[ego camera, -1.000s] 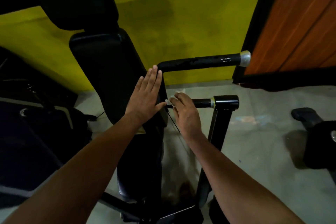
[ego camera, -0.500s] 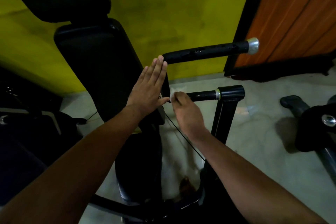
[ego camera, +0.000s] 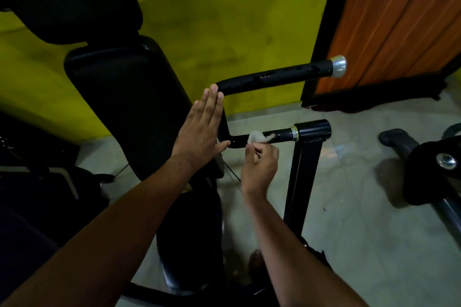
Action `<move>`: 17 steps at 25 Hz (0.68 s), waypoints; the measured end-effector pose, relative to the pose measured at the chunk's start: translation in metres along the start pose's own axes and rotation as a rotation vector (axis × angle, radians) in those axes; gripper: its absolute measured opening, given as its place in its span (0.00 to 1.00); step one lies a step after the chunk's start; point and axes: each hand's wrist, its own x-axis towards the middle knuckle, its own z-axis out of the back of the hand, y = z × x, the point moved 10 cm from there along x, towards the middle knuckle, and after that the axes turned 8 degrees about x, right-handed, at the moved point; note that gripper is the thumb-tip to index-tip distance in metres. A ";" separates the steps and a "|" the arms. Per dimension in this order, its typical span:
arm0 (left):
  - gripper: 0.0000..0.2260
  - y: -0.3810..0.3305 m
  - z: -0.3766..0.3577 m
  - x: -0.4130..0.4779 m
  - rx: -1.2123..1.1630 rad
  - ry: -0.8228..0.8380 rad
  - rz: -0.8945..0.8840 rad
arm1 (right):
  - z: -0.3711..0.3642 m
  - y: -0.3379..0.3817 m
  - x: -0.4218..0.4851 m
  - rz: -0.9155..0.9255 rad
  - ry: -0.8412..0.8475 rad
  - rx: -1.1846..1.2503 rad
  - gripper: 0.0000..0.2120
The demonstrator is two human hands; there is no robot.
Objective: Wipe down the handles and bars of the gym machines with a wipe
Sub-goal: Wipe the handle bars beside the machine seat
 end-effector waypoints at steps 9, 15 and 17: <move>0.54 0.002 -0.001 -0.002 0.006 0.005 -0.004 | -0.072 -0.066 -0.039 -1.051 -0.132 1.168 0.13; 0.54 0.000 0.000 -0.001 0.014 0.014 0.000 | -0.045 -0.064 -0.040 -0.911 -0.112 1.012 0.07; 0.54 0.000 0.000 -0.001 0.001 0.015 0.000 | -0.023 -0.047 -0.021 -0.587 -0.057 0.586 0.04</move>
